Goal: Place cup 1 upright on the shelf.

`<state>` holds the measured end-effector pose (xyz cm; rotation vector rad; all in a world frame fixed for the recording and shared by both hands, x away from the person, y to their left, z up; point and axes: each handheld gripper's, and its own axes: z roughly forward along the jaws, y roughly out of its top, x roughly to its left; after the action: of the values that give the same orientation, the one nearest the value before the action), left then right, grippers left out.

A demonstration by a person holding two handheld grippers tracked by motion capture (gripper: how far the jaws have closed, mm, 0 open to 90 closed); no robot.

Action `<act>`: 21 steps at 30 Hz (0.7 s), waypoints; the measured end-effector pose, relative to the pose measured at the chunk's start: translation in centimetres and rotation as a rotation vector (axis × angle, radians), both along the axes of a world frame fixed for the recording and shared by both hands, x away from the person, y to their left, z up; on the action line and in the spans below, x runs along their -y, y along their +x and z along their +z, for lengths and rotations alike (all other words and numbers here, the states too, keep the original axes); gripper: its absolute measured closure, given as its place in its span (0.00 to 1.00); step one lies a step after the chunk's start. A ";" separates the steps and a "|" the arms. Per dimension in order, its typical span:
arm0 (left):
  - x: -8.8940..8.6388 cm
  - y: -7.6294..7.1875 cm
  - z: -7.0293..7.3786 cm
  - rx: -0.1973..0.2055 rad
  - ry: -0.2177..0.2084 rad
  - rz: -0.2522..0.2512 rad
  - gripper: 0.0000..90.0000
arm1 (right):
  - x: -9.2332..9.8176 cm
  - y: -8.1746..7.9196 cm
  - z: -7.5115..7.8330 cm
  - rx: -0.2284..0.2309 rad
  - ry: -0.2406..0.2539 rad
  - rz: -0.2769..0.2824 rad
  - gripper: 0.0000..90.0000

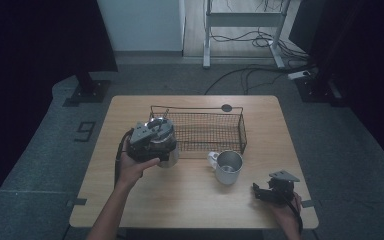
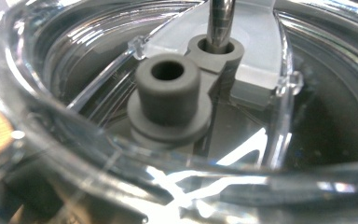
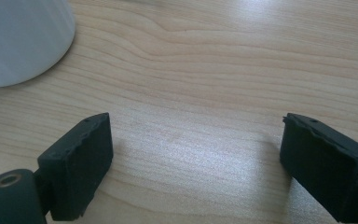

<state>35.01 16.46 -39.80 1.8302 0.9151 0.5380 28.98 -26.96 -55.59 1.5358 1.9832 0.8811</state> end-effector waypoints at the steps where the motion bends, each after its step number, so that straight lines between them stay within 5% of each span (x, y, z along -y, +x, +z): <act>1: 0.0 0.1 0.1 0.000 0.000 0.001 0.04 | 0.0 0.0 0.0 0.000 -0.002 0.001 0.10; 21: 0.6 1.0 1.2 0.010 -0.005 -0.001 0.04 | 0.0 0.0 0.0 -0.002 0.000 0.002 0.10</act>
<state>35.97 15.90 -38.55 1.8221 0.9081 0.5432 28.98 -26.97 -55.58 1.5354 1.9861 0.8801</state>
